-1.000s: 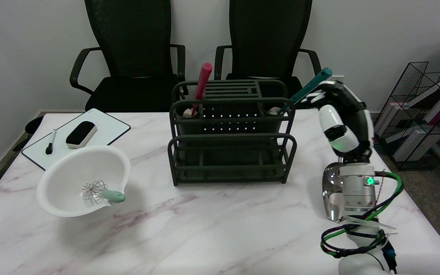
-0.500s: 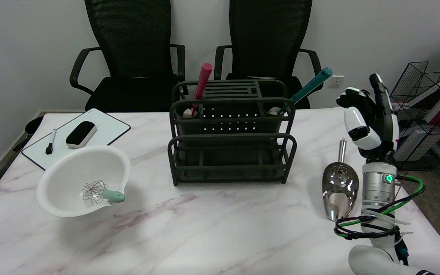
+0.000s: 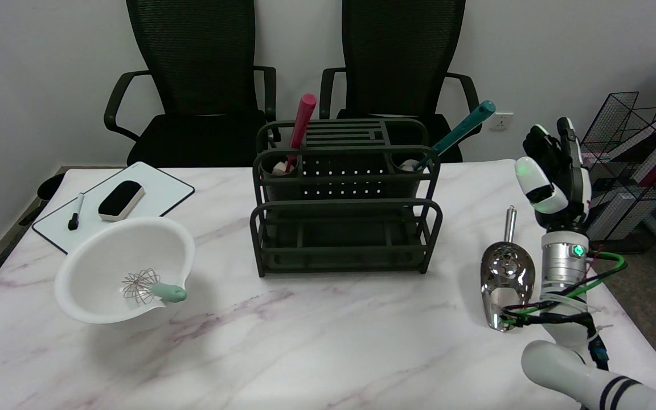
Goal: Pick up the blue drink carton.
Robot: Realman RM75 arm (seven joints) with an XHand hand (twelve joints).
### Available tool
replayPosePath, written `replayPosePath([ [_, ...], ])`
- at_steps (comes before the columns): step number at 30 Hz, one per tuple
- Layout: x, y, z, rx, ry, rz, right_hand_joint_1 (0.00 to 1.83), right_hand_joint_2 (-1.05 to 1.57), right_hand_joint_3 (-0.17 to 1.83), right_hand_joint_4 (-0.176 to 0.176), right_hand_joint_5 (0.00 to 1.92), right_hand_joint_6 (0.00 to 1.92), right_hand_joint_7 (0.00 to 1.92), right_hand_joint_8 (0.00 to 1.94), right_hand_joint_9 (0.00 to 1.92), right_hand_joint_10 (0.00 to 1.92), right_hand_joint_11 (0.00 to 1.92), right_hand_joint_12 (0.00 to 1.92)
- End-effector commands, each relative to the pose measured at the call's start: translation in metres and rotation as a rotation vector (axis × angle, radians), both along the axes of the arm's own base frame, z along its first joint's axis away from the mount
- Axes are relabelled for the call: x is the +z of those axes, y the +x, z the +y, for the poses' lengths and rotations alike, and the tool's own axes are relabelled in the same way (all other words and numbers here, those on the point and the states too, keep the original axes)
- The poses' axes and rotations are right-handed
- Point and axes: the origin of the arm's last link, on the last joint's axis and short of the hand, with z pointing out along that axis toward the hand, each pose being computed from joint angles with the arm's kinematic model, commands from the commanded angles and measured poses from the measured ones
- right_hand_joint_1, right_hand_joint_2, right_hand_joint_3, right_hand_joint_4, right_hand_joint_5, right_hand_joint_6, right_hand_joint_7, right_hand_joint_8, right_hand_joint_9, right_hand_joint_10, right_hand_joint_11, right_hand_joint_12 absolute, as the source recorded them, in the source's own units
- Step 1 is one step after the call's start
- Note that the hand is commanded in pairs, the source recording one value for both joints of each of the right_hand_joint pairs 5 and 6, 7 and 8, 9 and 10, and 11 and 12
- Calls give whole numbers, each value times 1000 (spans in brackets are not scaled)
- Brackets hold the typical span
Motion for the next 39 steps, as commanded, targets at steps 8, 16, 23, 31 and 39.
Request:
replayPosePath([
  [8,-19,7,-88,48,152,-169,981,-111,1028,0,0,0,303,303,280,280,189,189],
  [16,-32,13,-106,94,203,-256,992,-206,990,0,0,0,191,191,239,239,154,154],
  [23,-37,28,-119,117,231,-239,997,-250,924,0,0,0,177,177,223,223,126,126],
  [31,-48,39,-131,119,286,-206,998,-247,886,0,0,0,175,175,220,220,108,108],
  [39,-50,43,-124,118,305,-129,1000,-244,865,0,0,0,180,180,209,209,13,13],
])
